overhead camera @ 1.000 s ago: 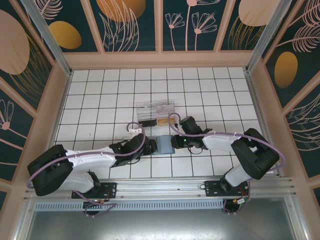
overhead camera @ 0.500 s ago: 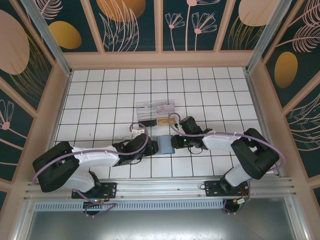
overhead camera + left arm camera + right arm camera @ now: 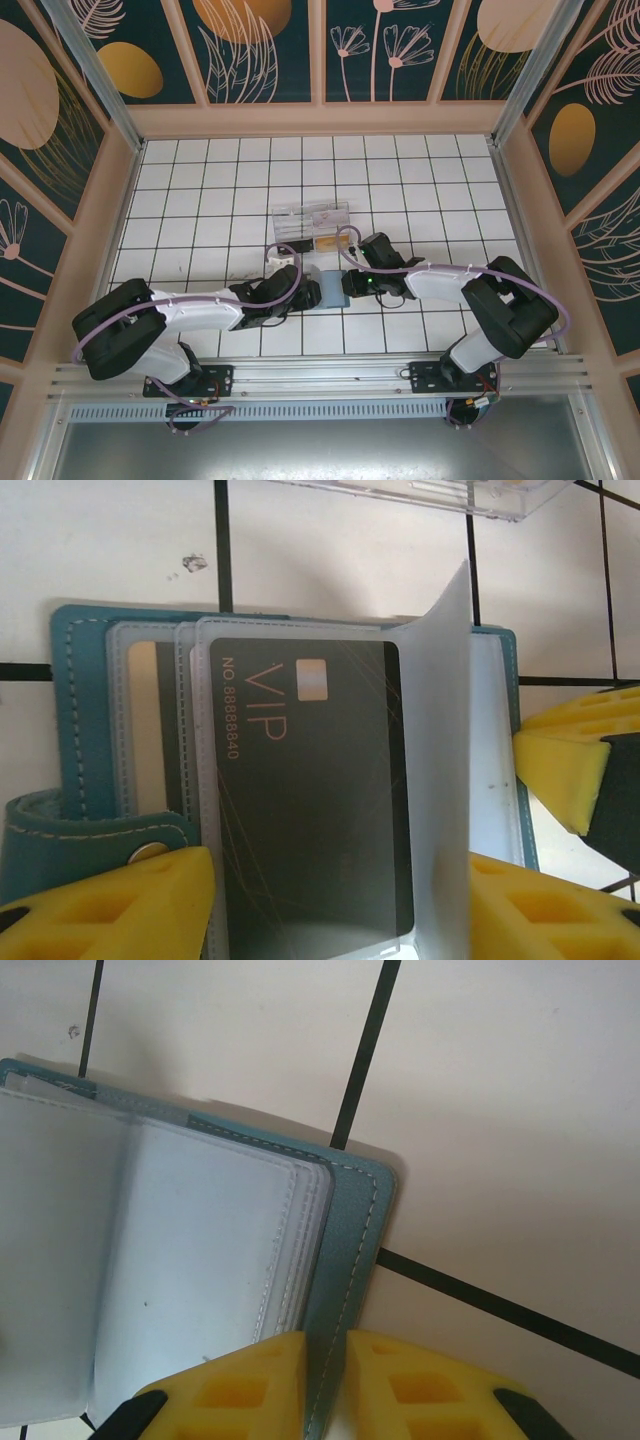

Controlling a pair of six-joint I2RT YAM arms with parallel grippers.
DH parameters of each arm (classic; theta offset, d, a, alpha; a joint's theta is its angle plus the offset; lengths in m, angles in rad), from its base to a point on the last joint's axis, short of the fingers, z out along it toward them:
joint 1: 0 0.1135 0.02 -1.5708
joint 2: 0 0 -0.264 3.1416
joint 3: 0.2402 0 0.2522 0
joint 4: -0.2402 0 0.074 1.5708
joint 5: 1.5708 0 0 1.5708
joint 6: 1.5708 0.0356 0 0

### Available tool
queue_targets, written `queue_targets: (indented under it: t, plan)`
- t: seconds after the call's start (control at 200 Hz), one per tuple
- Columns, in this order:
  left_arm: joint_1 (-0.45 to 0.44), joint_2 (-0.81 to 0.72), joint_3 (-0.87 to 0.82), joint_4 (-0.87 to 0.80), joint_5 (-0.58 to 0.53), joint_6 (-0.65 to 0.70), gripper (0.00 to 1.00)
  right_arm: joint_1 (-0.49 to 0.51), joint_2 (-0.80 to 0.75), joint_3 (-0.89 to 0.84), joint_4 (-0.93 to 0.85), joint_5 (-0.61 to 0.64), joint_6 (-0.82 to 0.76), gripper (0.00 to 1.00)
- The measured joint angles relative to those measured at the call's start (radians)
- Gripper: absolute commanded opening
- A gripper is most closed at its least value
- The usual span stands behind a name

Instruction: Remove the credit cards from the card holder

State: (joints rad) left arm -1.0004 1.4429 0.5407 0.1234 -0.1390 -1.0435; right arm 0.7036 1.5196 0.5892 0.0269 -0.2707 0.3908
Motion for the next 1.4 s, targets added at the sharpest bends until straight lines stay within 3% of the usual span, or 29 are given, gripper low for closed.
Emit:
queue_targets:
  t: [0.2,0.38,0.616,0.846,1.236,1.396]
  plan:
    - [0.000,-0.005,0.006,0.024,0.012,0.017,0.98,0.000,0.000,0.000,0.000,0.000,0.000,0.21]
    - [0.000,-0.024,0.003,0.033,0.027,0.019,0.99,0.000,0.000,0.000,0.001,0.000,0.000,0.22]
    - [0.000,-0.058,0.000,0.034,0.037,0.026,0.99,0.001,-0.009,0.001,0.002,-0.008,0.004,0.31]
    - [0.000,-0.089,-0.029,0.099,0.061,0.049,0.99,0.005,-0.091,0.001,-0.010,0.046,0.012,0.33]
    - [0.000,0.092,0.072,0.256,0.175,0.082,0.96,-0.010,-0.270,-0.051,-0.042,0.141,0.072,0.38]
    - [0.000,0.111,0.079,0.277,0.190,0.082,0.95,-0.015,-0.303,-0.075,-0.053,0.156,0.089,0.35]
